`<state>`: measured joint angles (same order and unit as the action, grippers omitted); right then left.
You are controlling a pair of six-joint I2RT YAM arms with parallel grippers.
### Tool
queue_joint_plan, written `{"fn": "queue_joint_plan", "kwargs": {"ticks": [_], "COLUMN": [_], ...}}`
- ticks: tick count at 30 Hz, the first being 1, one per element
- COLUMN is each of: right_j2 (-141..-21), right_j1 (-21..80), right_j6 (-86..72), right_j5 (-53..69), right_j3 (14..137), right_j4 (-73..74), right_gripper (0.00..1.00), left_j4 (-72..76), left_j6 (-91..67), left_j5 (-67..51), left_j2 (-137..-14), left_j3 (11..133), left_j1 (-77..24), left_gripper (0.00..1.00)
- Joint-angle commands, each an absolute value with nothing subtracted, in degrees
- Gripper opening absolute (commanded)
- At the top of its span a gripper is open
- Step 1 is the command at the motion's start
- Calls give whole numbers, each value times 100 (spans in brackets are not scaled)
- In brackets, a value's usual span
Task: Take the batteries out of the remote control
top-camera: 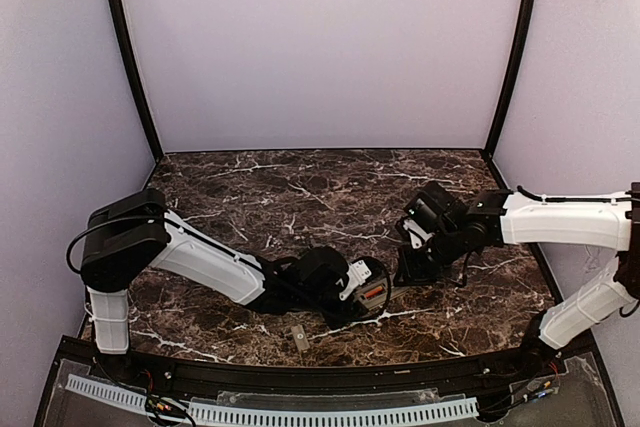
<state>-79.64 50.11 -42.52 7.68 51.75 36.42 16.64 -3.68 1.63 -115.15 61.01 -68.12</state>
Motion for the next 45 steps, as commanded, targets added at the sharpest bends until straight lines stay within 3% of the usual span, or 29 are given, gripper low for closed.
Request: {"fn": "queue_joint_plan", "kwargs": {"ticks": [1,10,30,45], "right_j2": [-8014,-7880,-6725,-6478], "right_j1": [5095,5159,5220,5243], "right_j6": [-4532,-4990,-6498,-6465], "right_j5": [473,208,-140,-192], "right_j3": [5135,4700,2193,1074], "right_j4": [3615,3229,951,-767], "right_gripper": [0,0,0,0], "left_j4": [1463,1463,1380,1392], "left_j6": [-512,-587,-683,-736], "left_j5": [228,169,18,-303], "left_j2": [-11644,-11673,-11877,-12024], "left_j3": [6164,6213,6429,6533], "left_j1": [-6844,-6851,-6855,-6856], "left_gripper": [0,0,0,0]}}
